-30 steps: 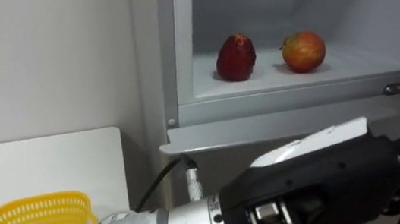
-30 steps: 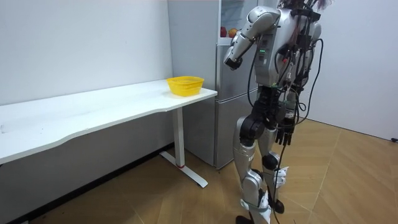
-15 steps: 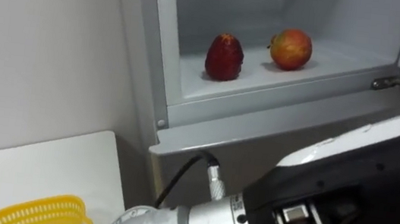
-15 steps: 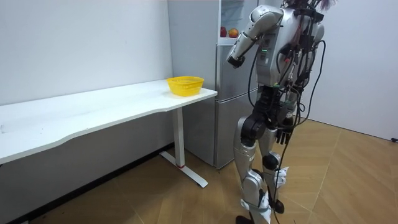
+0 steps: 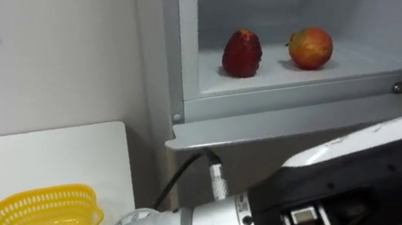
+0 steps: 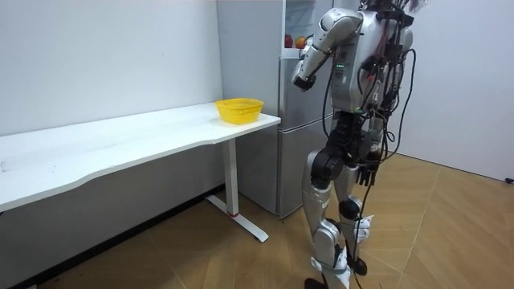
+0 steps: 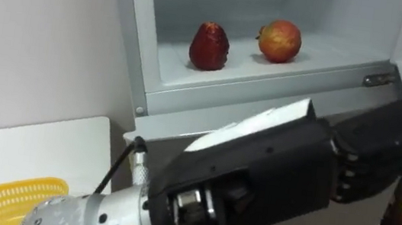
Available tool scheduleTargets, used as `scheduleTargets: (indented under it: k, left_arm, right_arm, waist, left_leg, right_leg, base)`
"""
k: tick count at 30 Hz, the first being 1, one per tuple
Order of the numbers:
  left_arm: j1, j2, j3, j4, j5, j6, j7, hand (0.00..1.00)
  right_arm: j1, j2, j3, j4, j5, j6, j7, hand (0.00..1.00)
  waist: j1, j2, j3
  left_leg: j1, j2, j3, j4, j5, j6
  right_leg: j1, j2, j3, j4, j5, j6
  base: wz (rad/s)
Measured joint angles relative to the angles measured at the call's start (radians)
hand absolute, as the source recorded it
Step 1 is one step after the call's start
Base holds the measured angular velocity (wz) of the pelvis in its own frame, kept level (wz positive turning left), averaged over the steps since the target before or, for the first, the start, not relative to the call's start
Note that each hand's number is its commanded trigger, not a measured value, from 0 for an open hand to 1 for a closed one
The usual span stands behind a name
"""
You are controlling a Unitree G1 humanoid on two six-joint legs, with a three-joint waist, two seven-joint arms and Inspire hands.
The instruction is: Retrieve from the upper fridge
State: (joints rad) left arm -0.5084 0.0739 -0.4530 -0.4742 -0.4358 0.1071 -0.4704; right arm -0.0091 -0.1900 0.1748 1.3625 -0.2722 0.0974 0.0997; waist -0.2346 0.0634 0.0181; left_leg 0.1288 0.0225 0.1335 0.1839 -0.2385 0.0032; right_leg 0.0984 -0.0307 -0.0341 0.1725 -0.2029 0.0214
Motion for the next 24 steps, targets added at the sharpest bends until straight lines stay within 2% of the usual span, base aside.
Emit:
scheduleTargets:
  k: [2, 4, 5, 6, 8, 10, 12, 13, 15, 16, 20, 22, 24]
  left_arm:
    - [0.051, 0.018, 0.038, -0.043, 0.018, -0.002, 0.010, 0.00]
    - [0.119, 0.061, 0.123, -0.092, 0.018, -0.020, 0.028, 0.00]
    - [0.147, 0.068, 0.165, -0.103, 0.038, -0.027, 0.049, 0.00]
    - [0.156, 0.069, 0.184, -0.108, 0.050, -0.028, 0.061, 0.00]
    - [0.207, 0.081, 0.262, -0.126, 0.089, -0.041, 0.115, 0.00]
    - [0.239, 0.101, 0.337, -0.146, 0.101, -0.045, 0.156, 0.00]
    - [0.247, 0.111, 0.404, -0.152, 0.102, -0.062, 0.211, 0.00]
    - [0.265, 0.111, 0.447, -0.159, 0.107, -0.087, 0.248, 0.00]
    - [0.307, 0.111, 0.511, -0.176, 0.136, -0.126, 0.292, 0.00]
    - [0.335, 0.111, 0.544, -0.179, 0.146, -0.150, 0.319, 0.00]
    - [0.369, 0.107, 0.650, -0.181, 0.186, -0.162, 0.404, 0.00]
    - [0.370, 0.098, 0.711, -0.187, 0.187, -0.185, 0.472, 0.00]
    - [0.371, 0.098, 0.738, -0.197, 0.189, -0.209, 0.525, 0.00]
  right_arm:
    - [0.008, 0.002, -0.001, -0.001, 0.001, -0.013, -0.004, 0.00]
    - [0.033, 0.004, -0.004, -0.002, 0.011, -0.032, -0.014, 0.00]
    - [0.047, 0.004, -0.018, -0.001, 0.009, -0.035, -0.014, 0.00]
    - [0.053, 0.004, -0.028, -0.002, 0.009, -0.035, -0.015, 0.00]
    - [0.070, 0.004, -0.064, -0.003, 0.001, -0.040, -0.022, 0.00]
    - [0.081, 0.006, -0.103, -0.005, -0.006, -0.047, -0.026, 0.00]
    - [0.091, 0.010, -0.113, -0.002, -0.004, -0.055, -0.035, 0.00]
    - [0.102, 0.013, -0.119, 0.001, -0.007, -0.056, -0.041, 0.00]
    - [0.111, 0.020, -0.121, 0.000, -0.009, -0.065, -0.058, 0.00]
    - [0.121, 0.023, -0.127, -0.001, -0.010, -0.074, -0.064, 0.00]
    - [0.148, 0.031, -0.157, -0.010, -0.009, -0.085, -0.067, 0.00]
    - [0.160, 0.032, -0.160, -0.020, -0.012, -0.084, -0.066, 0.00]
    - [0.165, 0.033, -0.160, -0.022, -0.015, -0.083, -0.065, 0.00]
  waist:
    - [0.032, -0.004, -0.0022]
    - [0.073, -0.016, -0.0058]
    - [0.092, -0.023, -0.0121]
    - [0.102, -0.027, -0.0147]
    - [0.137, -0.039, -0.0143]
    - [0.157, -0.041, -0.0184]
    - [0.185, -0.045, -0.0158]
    - [0.199, -0.048, -0.0142]
    - [0.220, -0.050, -0.0167]
    - [0.220, -0.049, -0.0169]
    - [0.250, -0.039, -0.0187]
    - [0.265, -0.031, -0.0233]
    - [0.272, -0.026, -0.0238]
  left_leg:
    - [0.004, 0.001, 0.000, -0.001, 0.001, -0.001]
    - [0.021, 0.004, -0.011, -0.008, 0.005, -0.007]
    - [0.025, 0.004, -0.018, -0.011, 0.005, -0.007]
    - [0.027, 0.005, -0.024, -0.013, 0.005, -0.007]
    - [0.039, 0.005, -0.036, -0.019, 0.005, -0.008]
    - [0.040, 0.002, -0.054, -0.019, 0.005, -0.008]
    - [0.045, 0.002, -0.056, -0.019, 0.005, -0.008]
    - [0.050, 0.002, -0.056, -0.020, 0.005, -0.008]
    - [0.053, 0.002, -0.057, -0.020, 0.005, -0.008]
    - [0.054, 0.001, -0.065, -0.020, 0.005, -0.008]
    - [0.057, -0.001, -0.069, -0.019, 0.005, -0.008]
    - [0.055, -0.001, -0.077, -0.019, 0.005, -0.007]
    - [0.054, -0.001, -0.083, -0.019, 0.005, -0.008]
  right_leg:
    - [0.005, 0.001, 0.001, 0.001, 0.000, 0.000]
    - [0.020, 0.004, -0.005, 0.001, 0.001, -0.001]
    - [0.028, 0.004, -0.019, -0.002, 0.001, -0.001]
    - [0.029, 0.004, -0.025, -0.002, 0.001, -0.001]
    - [0.046, 0.005, -0.034, -0.004, 0.001, -0.001]
    - [0.053, 0.004, -0.048, -0.006, 0.001, -0.001]
    - [0.059, 0.003, -0.057, -0.006, 0.001, -0.001]
    - [0.059, 0.003, -0.059, -0.006, 0.001, -0.001]
    - [0.064, 0.002, -0.065, -0.006, 0.000, -0.001]
    - [0.069, 0.000, -0.077, -0.006, 0.001, -0.001]
    - [0.075, -0.001, -0.088, -0.006, 0.001, -0.001]
    - [0.075, -0.003, -0.109, -0.005, 0.000, -0.001]
    - [0.076, -0.003, -0.113, -0.005, 0.000, -0.001]
  base:
    - [-0.07]
    - [0.04]
    - [0.21]
    - [0.21]
    - [0.13]
    - [0.18]
    - [0.14]
    - [0.00]
    - [0.05]
    - [0.18]
    - [0.07]
    - [0.11]
    - [0.05]
